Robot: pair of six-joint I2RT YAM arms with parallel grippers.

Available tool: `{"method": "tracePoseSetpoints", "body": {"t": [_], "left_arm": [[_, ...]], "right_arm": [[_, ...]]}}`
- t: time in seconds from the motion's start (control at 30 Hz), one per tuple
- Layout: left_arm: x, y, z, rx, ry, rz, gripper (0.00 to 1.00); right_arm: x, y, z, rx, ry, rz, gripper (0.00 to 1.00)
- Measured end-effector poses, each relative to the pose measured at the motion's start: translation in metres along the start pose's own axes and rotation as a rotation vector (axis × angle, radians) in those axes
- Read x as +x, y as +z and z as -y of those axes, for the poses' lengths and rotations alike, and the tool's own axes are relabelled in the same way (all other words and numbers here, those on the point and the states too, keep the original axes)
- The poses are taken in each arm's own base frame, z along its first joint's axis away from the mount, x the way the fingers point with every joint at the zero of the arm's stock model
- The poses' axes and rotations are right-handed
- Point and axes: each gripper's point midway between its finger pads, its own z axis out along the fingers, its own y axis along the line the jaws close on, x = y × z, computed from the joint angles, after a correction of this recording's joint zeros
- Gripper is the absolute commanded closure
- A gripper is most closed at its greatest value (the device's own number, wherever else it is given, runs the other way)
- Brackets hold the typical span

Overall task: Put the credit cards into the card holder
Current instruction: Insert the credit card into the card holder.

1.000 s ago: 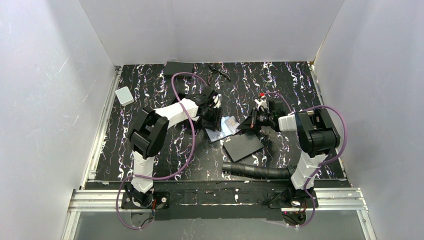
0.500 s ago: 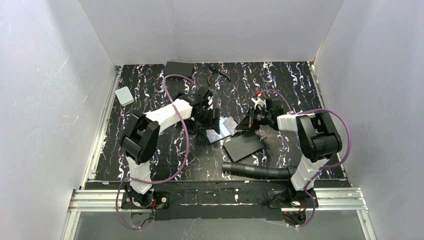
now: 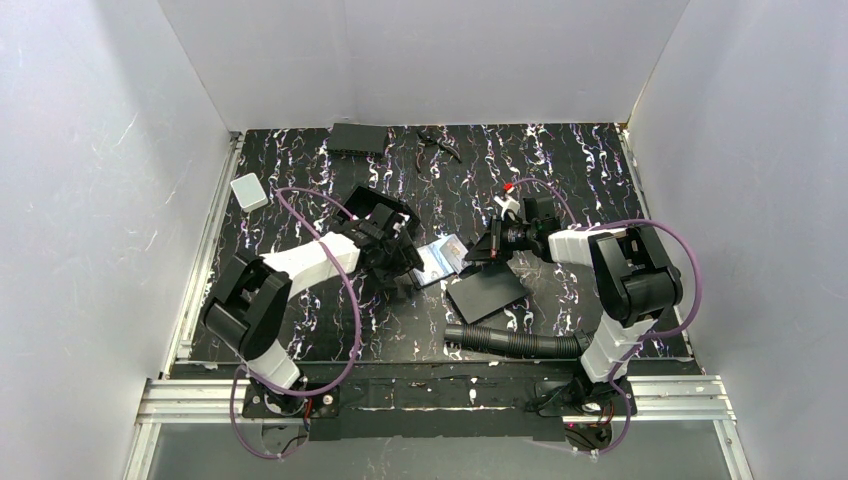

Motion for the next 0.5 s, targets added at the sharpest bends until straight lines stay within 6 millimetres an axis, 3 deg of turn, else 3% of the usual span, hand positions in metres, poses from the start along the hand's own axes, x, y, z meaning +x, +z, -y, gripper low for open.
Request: {"method": "tracePoseSetpoints", "body": {"t": [0.23, 0.5], "left_arm": [[-0.013, 0.019, 0.017, 0.058, -0.029, 0.099, 0.3], [-0.024, 0.026, 0.026, 0.07, -0.017, 0.21, 0.44]], "right_arm": [[0.001, 0.003, 0.0, -0.007, -0.008, -0.002, 0.99], [0.005, 0.004, -0.002, -0.011, -0.01, -0.012, 0.99]]}}
